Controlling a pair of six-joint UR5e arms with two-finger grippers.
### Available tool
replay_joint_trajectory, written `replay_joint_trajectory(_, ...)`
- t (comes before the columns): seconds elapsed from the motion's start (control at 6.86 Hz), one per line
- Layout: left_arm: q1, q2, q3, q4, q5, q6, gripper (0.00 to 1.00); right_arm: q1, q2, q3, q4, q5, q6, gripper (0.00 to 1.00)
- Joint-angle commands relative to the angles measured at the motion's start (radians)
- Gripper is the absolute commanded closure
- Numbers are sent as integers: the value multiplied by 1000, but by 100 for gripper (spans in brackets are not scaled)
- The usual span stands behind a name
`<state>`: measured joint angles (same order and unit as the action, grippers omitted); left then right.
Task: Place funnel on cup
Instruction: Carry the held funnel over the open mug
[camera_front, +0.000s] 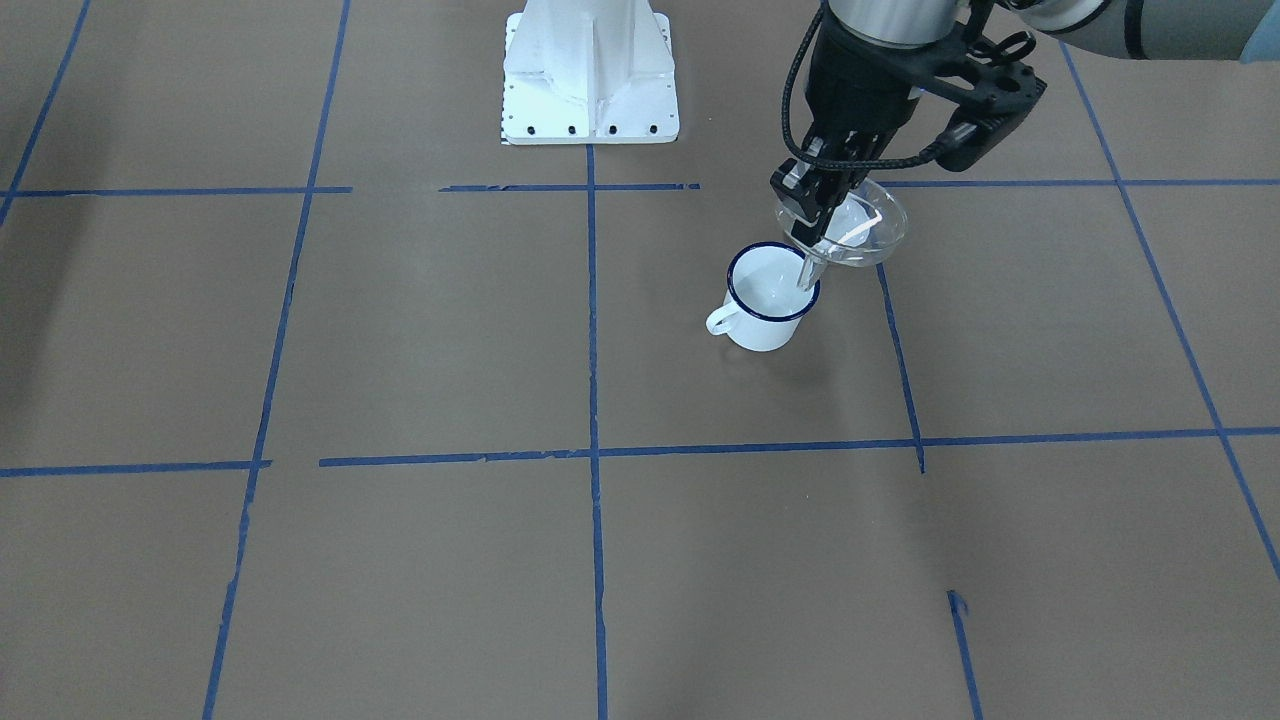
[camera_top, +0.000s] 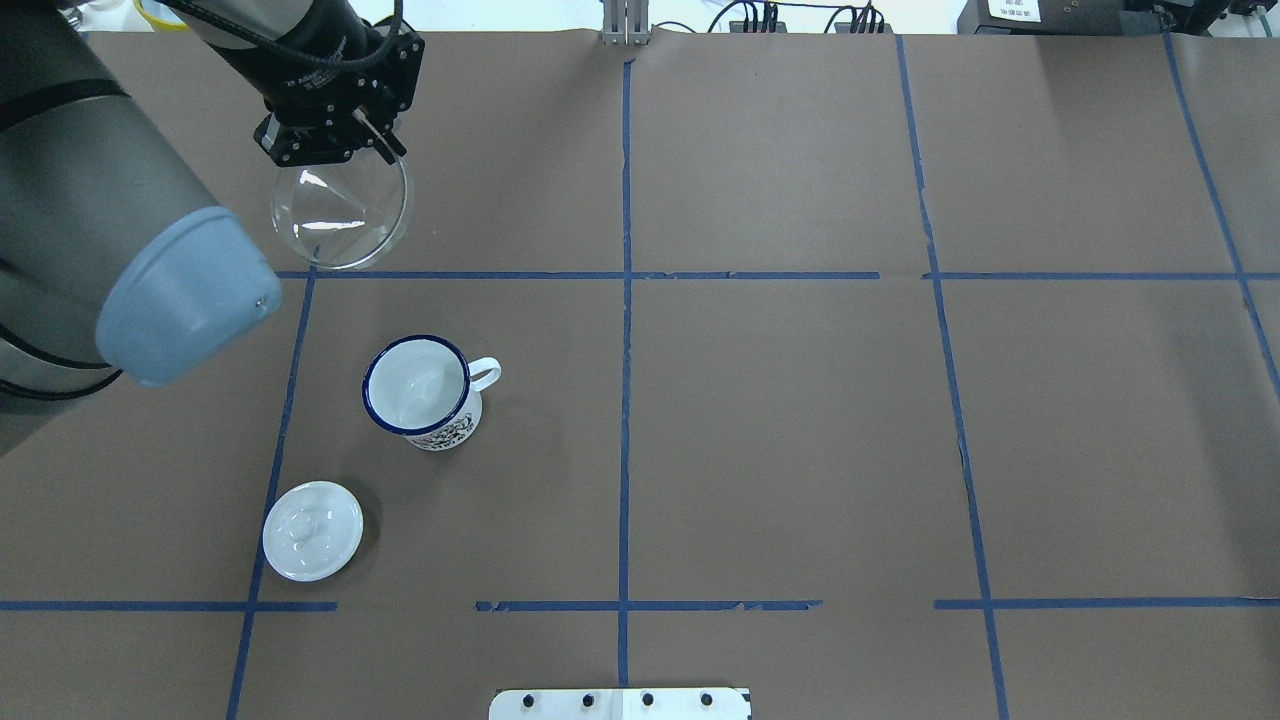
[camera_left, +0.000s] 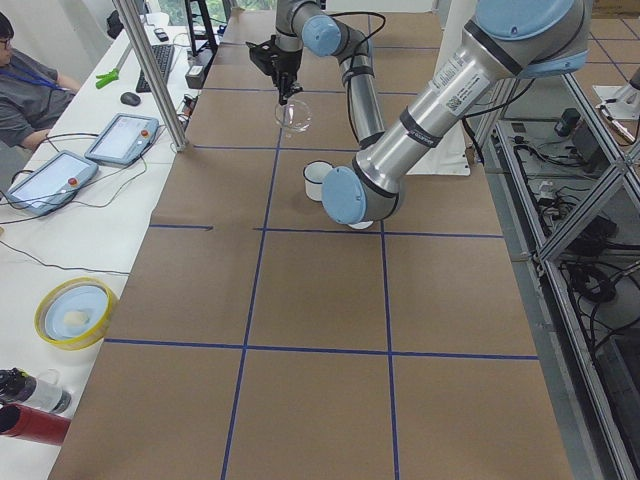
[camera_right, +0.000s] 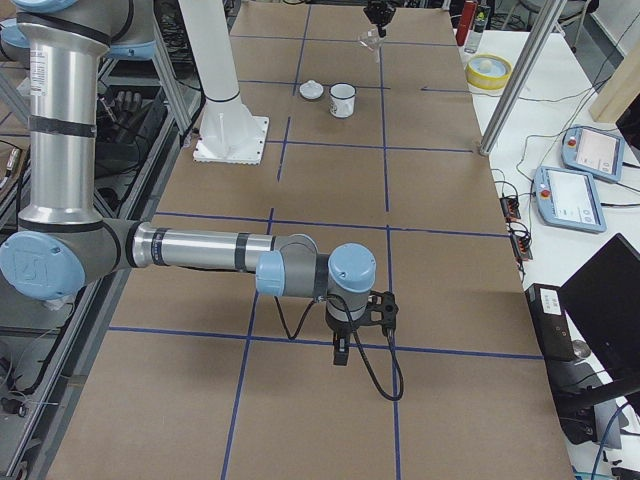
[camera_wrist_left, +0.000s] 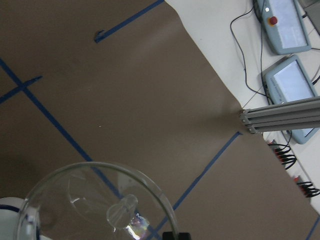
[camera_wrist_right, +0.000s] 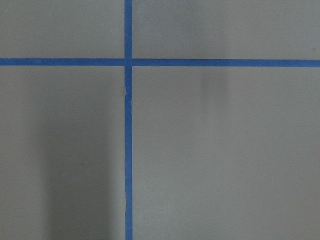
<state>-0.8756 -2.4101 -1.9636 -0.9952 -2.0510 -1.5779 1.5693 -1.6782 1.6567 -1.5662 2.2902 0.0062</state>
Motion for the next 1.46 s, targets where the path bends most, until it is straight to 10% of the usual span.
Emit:
replay_joint_trajectory(0.0,55,-29,98,102,-33,146,100,0,0,0,0,0,0,0)
replay_joint_trajectory(1.31,231,109,222,-201,-28,182,100,0,0,0,0,0,0,0)
